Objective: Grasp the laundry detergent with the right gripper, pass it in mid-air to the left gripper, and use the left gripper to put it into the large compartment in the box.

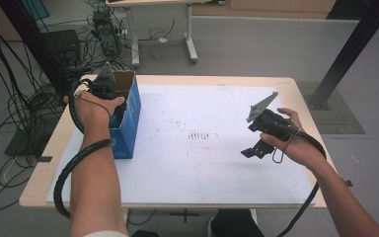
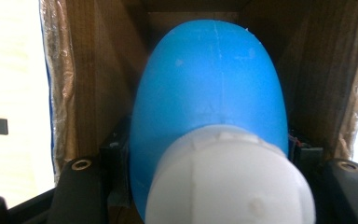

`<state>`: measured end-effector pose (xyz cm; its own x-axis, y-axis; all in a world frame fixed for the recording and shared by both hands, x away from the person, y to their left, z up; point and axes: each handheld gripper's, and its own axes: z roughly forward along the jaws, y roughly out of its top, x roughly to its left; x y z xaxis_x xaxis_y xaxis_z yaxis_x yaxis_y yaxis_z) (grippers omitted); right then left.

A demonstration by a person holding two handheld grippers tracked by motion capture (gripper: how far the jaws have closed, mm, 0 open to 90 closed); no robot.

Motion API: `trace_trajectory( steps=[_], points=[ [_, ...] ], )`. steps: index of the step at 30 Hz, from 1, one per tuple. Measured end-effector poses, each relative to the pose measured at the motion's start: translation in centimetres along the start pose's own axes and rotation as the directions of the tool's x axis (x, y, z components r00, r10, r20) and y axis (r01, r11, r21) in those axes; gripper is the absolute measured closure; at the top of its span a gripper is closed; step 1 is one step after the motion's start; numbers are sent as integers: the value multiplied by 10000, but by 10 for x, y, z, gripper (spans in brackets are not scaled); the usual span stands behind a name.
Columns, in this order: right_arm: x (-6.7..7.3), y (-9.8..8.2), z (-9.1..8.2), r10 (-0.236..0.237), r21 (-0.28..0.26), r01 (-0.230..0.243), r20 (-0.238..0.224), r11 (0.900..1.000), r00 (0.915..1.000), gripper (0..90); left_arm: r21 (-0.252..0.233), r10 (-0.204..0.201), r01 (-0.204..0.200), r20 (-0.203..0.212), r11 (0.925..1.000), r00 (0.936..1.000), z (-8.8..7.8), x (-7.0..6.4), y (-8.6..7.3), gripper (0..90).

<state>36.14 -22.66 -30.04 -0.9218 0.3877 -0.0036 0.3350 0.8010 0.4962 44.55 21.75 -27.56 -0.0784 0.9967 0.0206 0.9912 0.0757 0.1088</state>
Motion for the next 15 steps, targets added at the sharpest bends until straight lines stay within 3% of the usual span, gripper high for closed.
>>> trace_trajectory(
  steps=[15],
  points=[
    [0,1,0,-45,37,45,-1,10000,10000,52,0,-26,26,-59,10000,10000,-2,0,0,337]
  ],
)
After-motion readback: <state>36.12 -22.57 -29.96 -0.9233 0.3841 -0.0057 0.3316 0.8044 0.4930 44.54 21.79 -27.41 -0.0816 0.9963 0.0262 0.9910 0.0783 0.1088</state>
